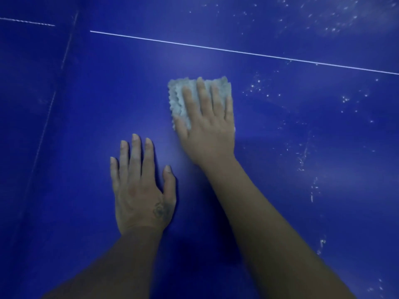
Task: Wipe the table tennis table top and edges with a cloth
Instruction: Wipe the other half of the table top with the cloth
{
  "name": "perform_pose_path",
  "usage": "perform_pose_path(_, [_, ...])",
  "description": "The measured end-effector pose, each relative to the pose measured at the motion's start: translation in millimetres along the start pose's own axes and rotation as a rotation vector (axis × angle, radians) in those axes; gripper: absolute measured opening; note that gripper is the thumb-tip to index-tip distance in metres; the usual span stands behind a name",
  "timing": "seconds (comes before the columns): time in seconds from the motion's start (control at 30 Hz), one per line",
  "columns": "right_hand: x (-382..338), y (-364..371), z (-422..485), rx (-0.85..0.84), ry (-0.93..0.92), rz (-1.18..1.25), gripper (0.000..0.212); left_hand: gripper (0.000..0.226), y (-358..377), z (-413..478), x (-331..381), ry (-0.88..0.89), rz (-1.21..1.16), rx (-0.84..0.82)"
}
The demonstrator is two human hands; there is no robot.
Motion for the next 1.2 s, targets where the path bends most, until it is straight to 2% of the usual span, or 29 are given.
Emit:
perform_pose_path(0.1, [41, -1, 28, 0.072, 0.057, -0.013, 0.059, 0.069, 0, 0, 1, -0.002, 0.003, -0.003])
perform_pose_path(0.23, [129, -15, 10, -0.063, 0.278, -0.076, 0.069, 0.068, -2, -1, 1, -0.008, -0.016, -0.008])
perform_pose_path(0.33, [146, -26, -19, -0.060, 0.386, -0.121, 0.067, 0.068, -3, 0, 2, -0.011, -0.025, -0.008])
perform_pose_path(0.5, [83, -10, 10, -0.134, 0.145, -0.100, 0.068, 0.069, -2, 0, 1, -0.007, -0.013, -0.031])
perform_pose_path(0.6, [84, -7, 51, -0.202, 0.097, -0.018, 0.073, 0.070, -1, 0, 2, -0.012, -0.012, -0.035])
perform_pose_path(0.73, [148, -20, 68, -0.201, 0.249, -0.064, 0.075, 0.069, -1, 0, 1, -0.009, -0.017, -0.032])
perform_pose_path(0.87, [213, -42, 31, -0.198, 0.450, -0.033, 0.079, 0.068, -2, -1, 3, -0.015, -0.039, -0.028])
perform_pose_path(1.0, [206, -45, 10, -0.235, 0.637, 0.008, 0.075, 0.069, -2, 0, 2, -0.012, -0.037, -0.035])
perform_pose_path(1.07, [178, -37, 19, -0.236, 0.588, -0.010, 0.074, 0.069, -2, -1, 2, -0.017, -0.035, -0.038])
perform_pose_path(1.2, [101, -18, 23, -0.185, 0.292, -0.023, 0.076, 0.069, -1, -1, 2, -0.008, -0.046, -0.025])
Point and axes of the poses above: each hand's wrist, its own z-axis towards the middle knuckle, its own y-axis out of the palm, x = y × z, the point moved 6 cm from there along z, towards the middle knuckle, and after that the axes turned 8 degrees about -x, right-handed, at the moved point
